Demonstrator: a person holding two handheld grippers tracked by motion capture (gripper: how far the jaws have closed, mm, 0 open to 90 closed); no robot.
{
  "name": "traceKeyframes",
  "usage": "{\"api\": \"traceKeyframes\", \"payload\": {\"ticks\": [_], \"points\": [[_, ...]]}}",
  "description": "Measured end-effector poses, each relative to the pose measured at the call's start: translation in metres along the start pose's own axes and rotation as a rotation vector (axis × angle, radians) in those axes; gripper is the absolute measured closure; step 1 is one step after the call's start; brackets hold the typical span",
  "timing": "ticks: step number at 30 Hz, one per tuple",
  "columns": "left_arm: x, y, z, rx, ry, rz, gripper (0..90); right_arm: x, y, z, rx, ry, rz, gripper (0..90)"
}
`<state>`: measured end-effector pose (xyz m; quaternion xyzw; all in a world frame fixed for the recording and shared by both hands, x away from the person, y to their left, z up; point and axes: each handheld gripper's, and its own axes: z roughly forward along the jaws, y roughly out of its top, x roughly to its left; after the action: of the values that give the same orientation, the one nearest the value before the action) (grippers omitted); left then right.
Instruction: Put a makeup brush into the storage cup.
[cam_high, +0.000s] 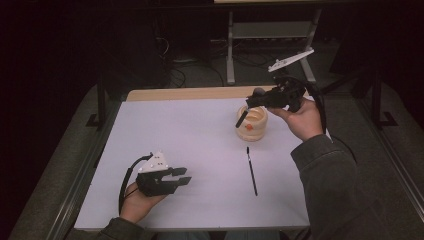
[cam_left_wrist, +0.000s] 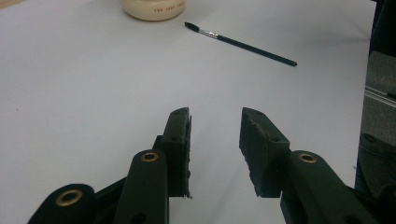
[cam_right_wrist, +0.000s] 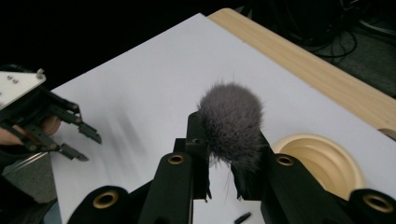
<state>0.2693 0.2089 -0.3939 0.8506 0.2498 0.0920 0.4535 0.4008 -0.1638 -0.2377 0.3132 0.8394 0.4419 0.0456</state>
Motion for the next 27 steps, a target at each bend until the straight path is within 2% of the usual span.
{"api": "traceKeyframes", "payload": {"ticks": [4,8,17,20,27], "points": [[0.001,-0.001,0.000,-0.002,-0.002,-0.006,62.7,-0.007,0.003,-0.003,-0.005,-0.029,0.014,77.2],[0.001,0.000,-0.001,-0.004,0.001,0.010,62.0,-0.016,0.005,-0.005,-0.007,-0.050,0.043,77.2],[0.001,0.000,-0.003,-0.008,0.008,0.007,60.7,-0.035,0.006,-0.003,-0.001,-0.098,0.095,77.2],[0.002,0.000,-0.003,-0.008,0.009,0.007,60.1,-0.038,0.006,-0.002,-0.003,-0.107,0.131,77.2],[0.002,0.000,-0.003,-0.007,0.012,0.004,59.2,-0.047,0.005,0.001,-0.002,-0.131,0.150,77.2]]}}
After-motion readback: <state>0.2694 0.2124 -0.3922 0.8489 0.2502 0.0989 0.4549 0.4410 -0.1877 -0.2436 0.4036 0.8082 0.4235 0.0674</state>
